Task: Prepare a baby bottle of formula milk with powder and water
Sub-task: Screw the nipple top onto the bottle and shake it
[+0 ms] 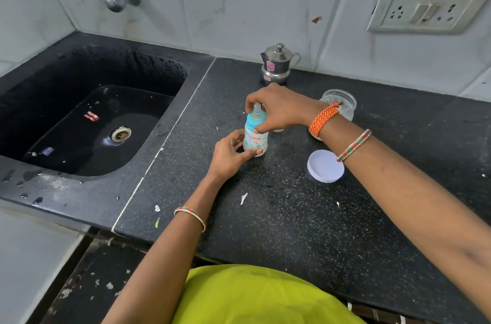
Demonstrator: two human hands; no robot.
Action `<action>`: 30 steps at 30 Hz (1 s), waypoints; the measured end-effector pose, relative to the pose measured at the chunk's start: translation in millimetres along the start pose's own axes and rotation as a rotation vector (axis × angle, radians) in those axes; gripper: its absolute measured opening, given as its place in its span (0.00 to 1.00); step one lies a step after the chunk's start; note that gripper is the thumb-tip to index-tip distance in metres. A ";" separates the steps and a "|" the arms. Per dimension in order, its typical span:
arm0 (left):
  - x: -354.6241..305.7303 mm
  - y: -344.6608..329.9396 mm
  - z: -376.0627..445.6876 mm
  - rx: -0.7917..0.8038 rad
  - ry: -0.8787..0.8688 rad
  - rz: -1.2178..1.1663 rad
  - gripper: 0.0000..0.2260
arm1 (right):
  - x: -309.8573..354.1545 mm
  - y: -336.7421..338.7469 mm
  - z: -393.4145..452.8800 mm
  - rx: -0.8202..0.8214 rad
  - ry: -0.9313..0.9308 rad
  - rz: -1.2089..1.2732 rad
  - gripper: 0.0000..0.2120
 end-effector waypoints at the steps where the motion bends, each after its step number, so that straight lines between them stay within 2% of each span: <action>1: -0.5 0.1 0.4 0.000 0.000 -0.002 0.23 | 1.6 1.6 0.8 0.033 0.013 -0.001 0.17; 5: -0.6 0.3 0.6 0.008 0.002 -0.017 0.23 | 4.5 4.2 2.3 0.129 0.050 -0.018 0.16; 8: -1.1 0.4 -0.1 0.007 0.004 -0.019 0.23 | 6.3 3.1 2.7 0.150 0.079 -0.026 0.20; 12: -2.2 0.8 -0.1 0.005 0.009 -0.013 0.23 | 7.4 5.5 2.6 0.109 0.103 -0.066 0.23; 15: -2.2 0.3 -0.3 0.005 0.009 -0.005 0.23 | 5.7 12.6 -0.9 0.050 0.099 -0.027 0.23; 19: -3.8 0.1 -0.8 -0.002 0.011 0.006 0.23 | 4.7 17.5 -1.2 0.069 0.095 -0.052 0.21; 25: -6.4 0.2 -2.0 -0.002 0.004 0.003 0.22 | 4.2 11.7 7.0 0.141 0.021 -0.124 0.20; 30: -6.0 0.5 -2.5 -0.004 -0.009 -0.007 0.22 | 5.1 9.0 12.5 0.131 -0.058 -0.171 0.20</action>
Point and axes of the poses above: each hand's wrist, its own z-axis towards the middle knuckle, its own y-axis out of the back of the hand, x = y × z, the point moved 2 cm from there along z, towards the middle knuckle, and after that the axes turned 12 degrees about -y, right-handed, at the moved point
